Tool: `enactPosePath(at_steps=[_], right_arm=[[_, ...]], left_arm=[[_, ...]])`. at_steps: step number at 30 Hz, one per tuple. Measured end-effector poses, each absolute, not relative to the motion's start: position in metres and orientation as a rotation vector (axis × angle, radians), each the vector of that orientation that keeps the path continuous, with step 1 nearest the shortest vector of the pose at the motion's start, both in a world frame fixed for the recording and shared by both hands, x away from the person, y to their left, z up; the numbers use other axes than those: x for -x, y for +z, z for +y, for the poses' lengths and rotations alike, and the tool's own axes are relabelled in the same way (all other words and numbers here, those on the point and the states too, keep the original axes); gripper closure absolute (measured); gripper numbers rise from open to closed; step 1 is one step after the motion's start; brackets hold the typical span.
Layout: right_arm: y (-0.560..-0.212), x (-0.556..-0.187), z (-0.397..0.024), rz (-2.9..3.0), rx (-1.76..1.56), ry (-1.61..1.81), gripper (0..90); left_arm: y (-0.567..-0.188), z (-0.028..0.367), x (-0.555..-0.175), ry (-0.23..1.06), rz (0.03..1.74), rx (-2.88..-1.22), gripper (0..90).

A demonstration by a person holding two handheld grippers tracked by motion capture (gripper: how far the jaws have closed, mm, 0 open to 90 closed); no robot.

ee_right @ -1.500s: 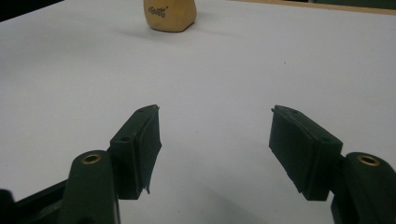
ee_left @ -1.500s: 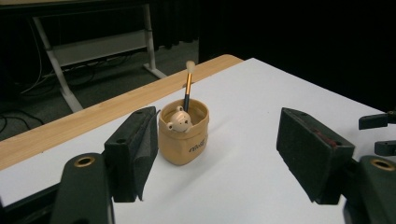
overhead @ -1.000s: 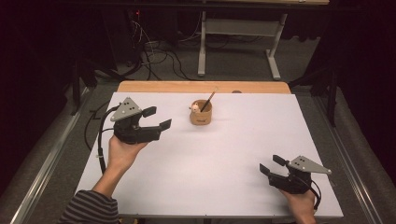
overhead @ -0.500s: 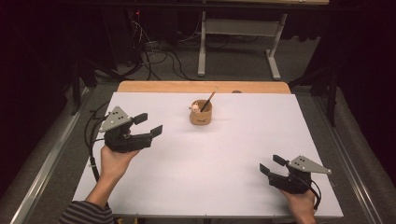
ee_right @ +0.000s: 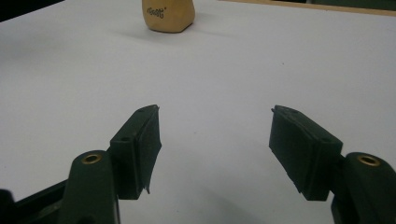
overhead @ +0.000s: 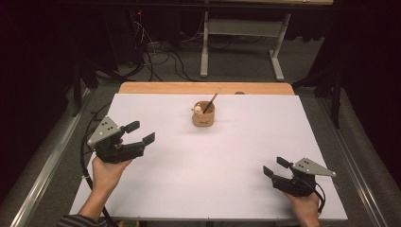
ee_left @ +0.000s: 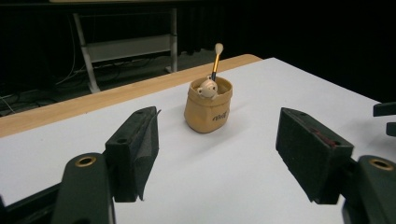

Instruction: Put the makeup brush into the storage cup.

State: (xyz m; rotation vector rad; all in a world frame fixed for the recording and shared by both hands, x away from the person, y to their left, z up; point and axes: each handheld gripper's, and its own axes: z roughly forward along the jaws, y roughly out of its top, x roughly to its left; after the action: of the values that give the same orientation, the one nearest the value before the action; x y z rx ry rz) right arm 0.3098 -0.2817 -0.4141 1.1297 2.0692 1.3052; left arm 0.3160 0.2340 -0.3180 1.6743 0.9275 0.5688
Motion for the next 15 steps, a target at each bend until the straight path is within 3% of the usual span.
enactPosePath(at_steps=[15], right_arm=[[-0.414,-0.310,-0.282,2.068,-1.133,1.304,35.9]], left_arm=[[-0.331,0.239,-0.309,0.550,0.941,-1.684,30.2]])
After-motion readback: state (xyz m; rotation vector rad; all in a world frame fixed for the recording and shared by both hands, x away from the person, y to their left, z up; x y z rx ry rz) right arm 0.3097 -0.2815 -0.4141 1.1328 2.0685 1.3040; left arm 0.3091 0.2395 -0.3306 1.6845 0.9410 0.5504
